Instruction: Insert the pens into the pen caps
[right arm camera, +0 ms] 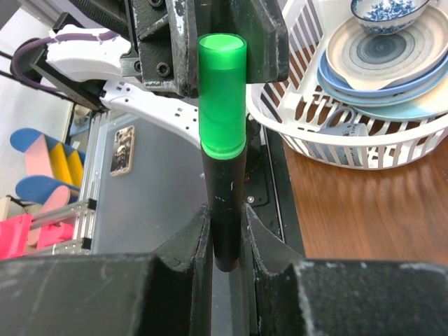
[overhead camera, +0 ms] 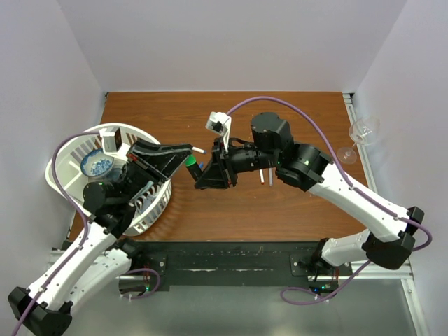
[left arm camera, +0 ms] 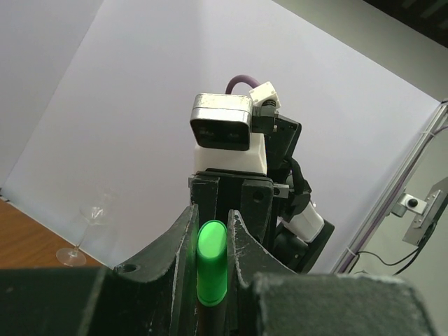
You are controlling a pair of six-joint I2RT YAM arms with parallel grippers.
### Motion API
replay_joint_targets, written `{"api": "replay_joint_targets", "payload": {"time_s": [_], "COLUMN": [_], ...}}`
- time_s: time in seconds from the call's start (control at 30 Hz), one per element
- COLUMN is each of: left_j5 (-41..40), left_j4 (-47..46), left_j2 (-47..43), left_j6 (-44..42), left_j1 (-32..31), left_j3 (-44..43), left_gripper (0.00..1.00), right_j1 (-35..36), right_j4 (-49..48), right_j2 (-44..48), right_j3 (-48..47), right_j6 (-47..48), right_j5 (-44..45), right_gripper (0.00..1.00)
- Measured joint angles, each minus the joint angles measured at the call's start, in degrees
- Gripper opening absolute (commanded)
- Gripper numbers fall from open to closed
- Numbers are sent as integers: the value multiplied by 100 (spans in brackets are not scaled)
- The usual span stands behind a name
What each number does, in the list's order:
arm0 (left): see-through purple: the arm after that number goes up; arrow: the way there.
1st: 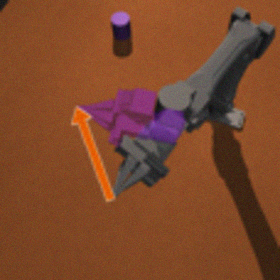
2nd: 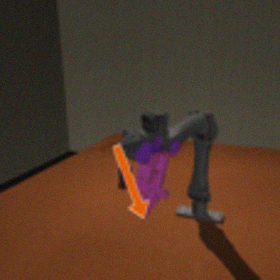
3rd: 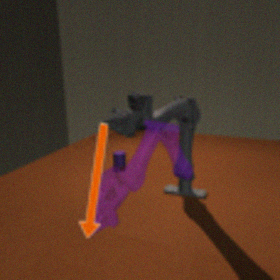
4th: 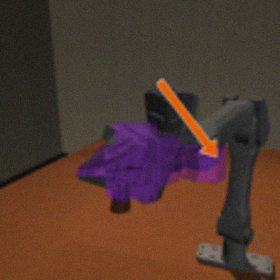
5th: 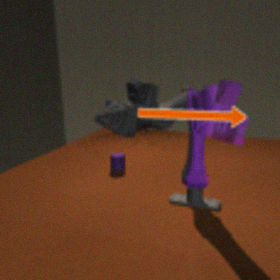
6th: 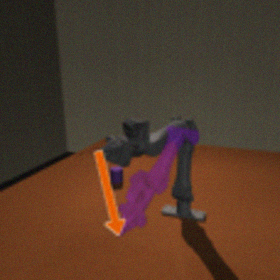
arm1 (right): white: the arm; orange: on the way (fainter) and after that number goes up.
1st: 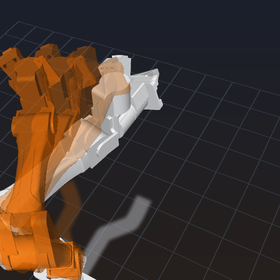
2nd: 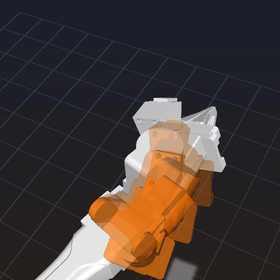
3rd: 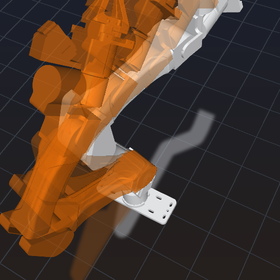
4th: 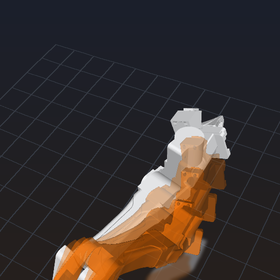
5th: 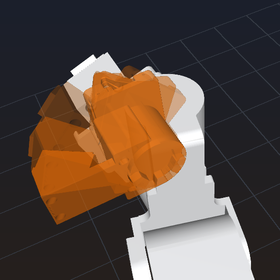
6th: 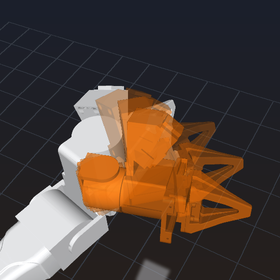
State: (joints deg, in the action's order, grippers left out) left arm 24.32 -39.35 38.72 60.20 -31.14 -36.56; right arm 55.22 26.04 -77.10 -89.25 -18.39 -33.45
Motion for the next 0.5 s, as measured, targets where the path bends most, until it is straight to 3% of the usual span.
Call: {"api": "replay_joint_targets", "payload": {"time_s": [0.5], "left_j5": [-350], "left_j4": [146], "left_j2": [-173], "left_j6": [-192], "left_j1": [11], "left_j3": [55], "left_gripper": [0], "right_j1": [-262], "right_j4": [1392], "right_j2": [-916], "right_j3": [-1491], "right_j6": [389], "right_j5": [-684], "right_gripper": [0]}}
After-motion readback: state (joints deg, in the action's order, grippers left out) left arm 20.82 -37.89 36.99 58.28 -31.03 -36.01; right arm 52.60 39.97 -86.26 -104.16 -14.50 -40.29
